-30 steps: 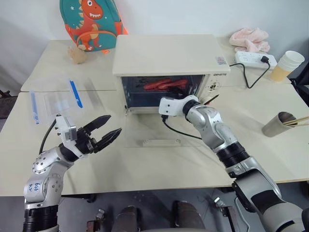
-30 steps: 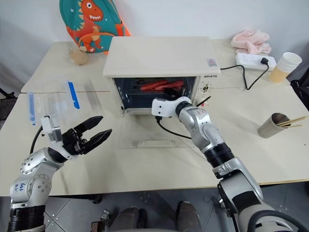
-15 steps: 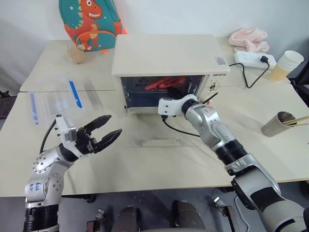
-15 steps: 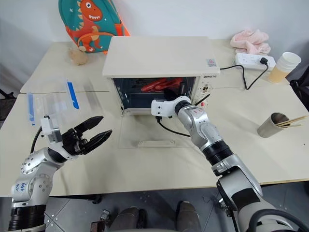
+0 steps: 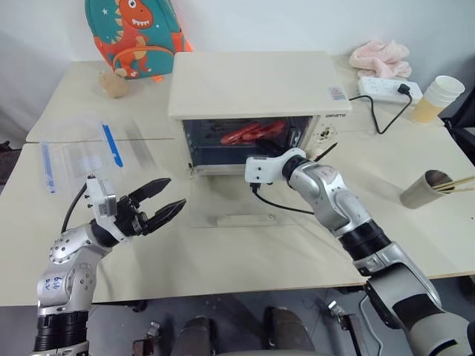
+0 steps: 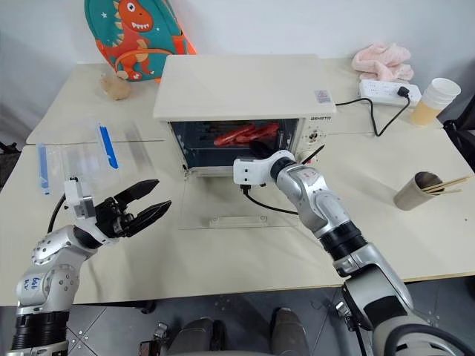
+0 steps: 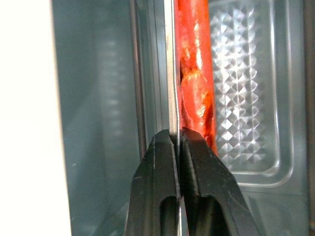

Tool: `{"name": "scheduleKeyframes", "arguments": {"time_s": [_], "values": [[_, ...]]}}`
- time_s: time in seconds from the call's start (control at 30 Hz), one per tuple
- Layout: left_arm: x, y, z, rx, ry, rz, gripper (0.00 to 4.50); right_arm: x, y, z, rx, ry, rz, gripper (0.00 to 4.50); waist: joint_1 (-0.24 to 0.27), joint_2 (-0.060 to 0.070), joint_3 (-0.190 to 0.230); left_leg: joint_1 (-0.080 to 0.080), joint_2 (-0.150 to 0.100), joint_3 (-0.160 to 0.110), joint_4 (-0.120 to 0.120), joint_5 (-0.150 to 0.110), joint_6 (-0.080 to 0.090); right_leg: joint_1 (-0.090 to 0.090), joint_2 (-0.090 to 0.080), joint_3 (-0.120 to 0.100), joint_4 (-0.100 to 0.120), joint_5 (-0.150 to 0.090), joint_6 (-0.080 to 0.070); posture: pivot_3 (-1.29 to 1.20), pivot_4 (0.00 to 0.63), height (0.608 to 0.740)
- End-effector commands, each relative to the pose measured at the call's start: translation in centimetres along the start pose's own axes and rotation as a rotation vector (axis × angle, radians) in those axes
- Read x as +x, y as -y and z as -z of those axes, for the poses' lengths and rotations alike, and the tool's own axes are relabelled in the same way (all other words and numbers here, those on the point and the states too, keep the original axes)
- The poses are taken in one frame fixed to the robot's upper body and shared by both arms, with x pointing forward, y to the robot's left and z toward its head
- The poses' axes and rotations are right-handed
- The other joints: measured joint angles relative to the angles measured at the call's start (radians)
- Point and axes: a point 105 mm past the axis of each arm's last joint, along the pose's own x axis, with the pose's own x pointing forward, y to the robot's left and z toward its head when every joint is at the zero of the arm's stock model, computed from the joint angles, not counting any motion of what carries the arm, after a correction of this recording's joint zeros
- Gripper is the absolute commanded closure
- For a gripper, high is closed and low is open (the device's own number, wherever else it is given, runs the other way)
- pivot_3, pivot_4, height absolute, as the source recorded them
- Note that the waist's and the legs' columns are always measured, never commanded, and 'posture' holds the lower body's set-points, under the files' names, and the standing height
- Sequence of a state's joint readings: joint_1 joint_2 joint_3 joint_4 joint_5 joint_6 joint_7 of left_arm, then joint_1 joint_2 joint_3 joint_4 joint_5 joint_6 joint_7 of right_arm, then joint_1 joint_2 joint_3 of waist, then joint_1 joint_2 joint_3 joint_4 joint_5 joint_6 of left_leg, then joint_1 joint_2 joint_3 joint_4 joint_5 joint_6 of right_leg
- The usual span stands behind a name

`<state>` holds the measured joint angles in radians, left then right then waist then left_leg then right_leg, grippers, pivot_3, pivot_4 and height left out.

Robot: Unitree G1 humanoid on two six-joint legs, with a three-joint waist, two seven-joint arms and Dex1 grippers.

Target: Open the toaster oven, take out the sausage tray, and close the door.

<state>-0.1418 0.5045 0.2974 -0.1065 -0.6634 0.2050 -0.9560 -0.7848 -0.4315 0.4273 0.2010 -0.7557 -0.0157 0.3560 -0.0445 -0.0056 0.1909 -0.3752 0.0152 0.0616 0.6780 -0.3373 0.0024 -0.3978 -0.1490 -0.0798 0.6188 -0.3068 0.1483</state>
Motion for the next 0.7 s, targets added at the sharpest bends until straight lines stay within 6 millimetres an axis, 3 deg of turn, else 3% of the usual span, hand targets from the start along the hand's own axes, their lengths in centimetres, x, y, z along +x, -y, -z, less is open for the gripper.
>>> {"name": "scheduleKeyframes", "arguments": {"time_s": [0.03, 0.33, 0.7], "values": [[0.2, -0.1, -0.6, 0.027, 0.024, 0.005, 0.93, -1.2, 2.5, -1.8, 0.005, 0.071, 0.085, 4.47, -0.003, 0.0, 0.0, 0.0, 0.0, 0.0, 0.0, 0.0, 0.0, 0.0, 0.0, 0.0, 0.0, 0.0, 0.0, 0.0, 0.15, 0.74], [-0.2, -0.3, -0.8, 0.02, 0.018, 0.007, 0.93, -3.8, 0.3, -3.0, 0.047, 0.103, 0.024, 4.47, -0.006, 0.0, 0.0, 0.0, 0.0, 0.0, 0.0, 0.0, 0.0, 0.0, 0.0, 0.0, -0.001, 0.0, 0.0, 0.0, 0.15, 0.74], [-2.5, -1.0, -1.3, 0.021, -0.067, -0.015, 0.93, -9.1, -1.2, -2.9, 0.035, 0.155, 0.042, 4.47, 0.018, 0.0, 0.0, 0.0, 0.0, 0.0, 0.0, 0.0, 0.0, 0.0, 0.0, 0.0, -0.002, 0.0, 0.0, 0.0, 0.15, 0.74]]}}
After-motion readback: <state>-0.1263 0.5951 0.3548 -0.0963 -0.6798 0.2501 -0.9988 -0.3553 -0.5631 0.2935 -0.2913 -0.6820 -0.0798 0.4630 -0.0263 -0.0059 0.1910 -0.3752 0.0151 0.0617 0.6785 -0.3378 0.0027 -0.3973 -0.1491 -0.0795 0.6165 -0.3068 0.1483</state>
